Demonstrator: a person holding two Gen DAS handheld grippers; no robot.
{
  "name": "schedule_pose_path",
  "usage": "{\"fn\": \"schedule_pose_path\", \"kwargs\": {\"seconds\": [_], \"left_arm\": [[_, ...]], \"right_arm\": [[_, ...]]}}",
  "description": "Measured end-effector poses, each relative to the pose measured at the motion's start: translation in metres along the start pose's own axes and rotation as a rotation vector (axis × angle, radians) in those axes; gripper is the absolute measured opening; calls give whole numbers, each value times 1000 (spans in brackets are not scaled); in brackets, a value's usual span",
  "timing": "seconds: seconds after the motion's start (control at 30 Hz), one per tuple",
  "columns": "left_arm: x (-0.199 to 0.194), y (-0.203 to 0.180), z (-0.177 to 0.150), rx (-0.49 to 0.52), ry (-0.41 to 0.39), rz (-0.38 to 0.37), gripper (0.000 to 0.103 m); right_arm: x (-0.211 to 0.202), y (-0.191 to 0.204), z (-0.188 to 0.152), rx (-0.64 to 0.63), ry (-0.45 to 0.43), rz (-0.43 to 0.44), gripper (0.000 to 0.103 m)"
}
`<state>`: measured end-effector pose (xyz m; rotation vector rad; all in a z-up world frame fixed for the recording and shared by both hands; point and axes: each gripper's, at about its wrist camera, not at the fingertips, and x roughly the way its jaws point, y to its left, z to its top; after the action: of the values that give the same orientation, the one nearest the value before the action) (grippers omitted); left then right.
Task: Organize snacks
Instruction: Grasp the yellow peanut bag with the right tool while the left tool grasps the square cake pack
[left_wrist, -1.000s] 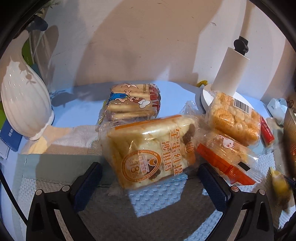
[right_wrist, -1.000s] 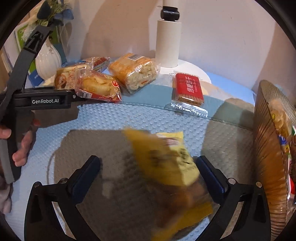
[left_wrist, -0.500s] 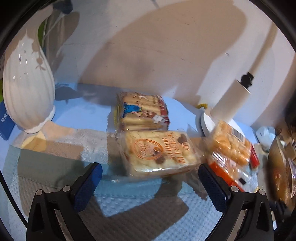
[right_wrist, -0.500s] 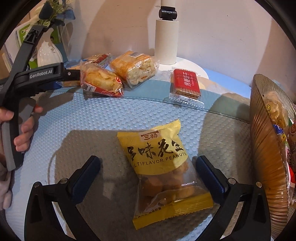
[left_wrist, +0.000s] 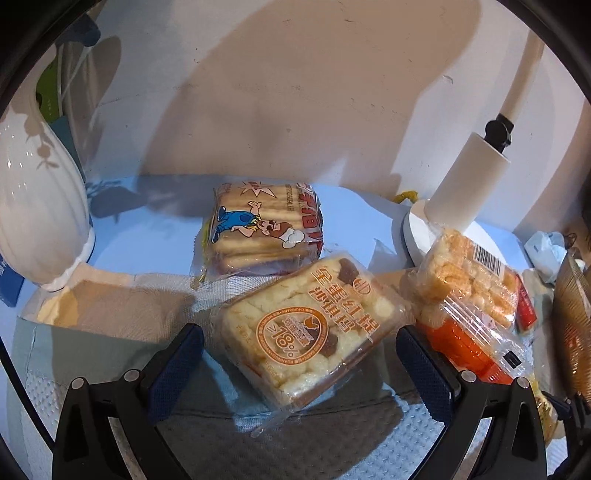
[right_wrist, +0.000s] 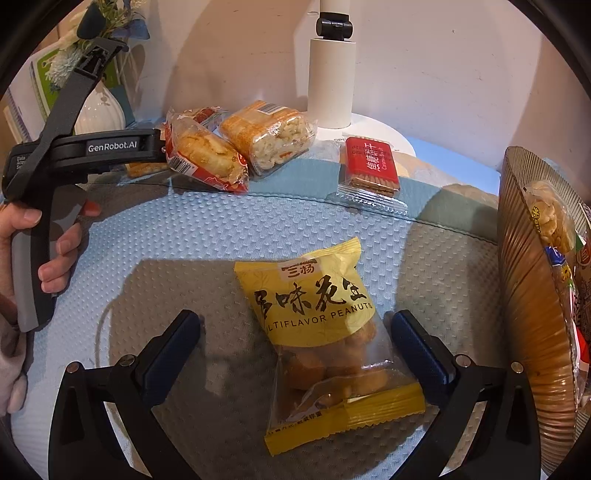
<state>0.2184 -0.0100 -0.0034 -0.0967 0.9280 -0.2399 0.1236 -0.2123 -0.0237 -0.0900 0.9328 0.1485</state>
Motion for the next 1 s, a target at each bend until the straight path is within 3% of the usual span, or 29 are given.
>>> {"fn": "schedule_pose_path", "kwargs": {"seconds": [0.23,1.0], "left_arm": [[10,-17,-2,49,17,55,103],[11,-20,-2,44,12,44,103]], "right_arm": [[0,0,0,1,0,0,103],[1,0,0,0,0,-2,103]]}}
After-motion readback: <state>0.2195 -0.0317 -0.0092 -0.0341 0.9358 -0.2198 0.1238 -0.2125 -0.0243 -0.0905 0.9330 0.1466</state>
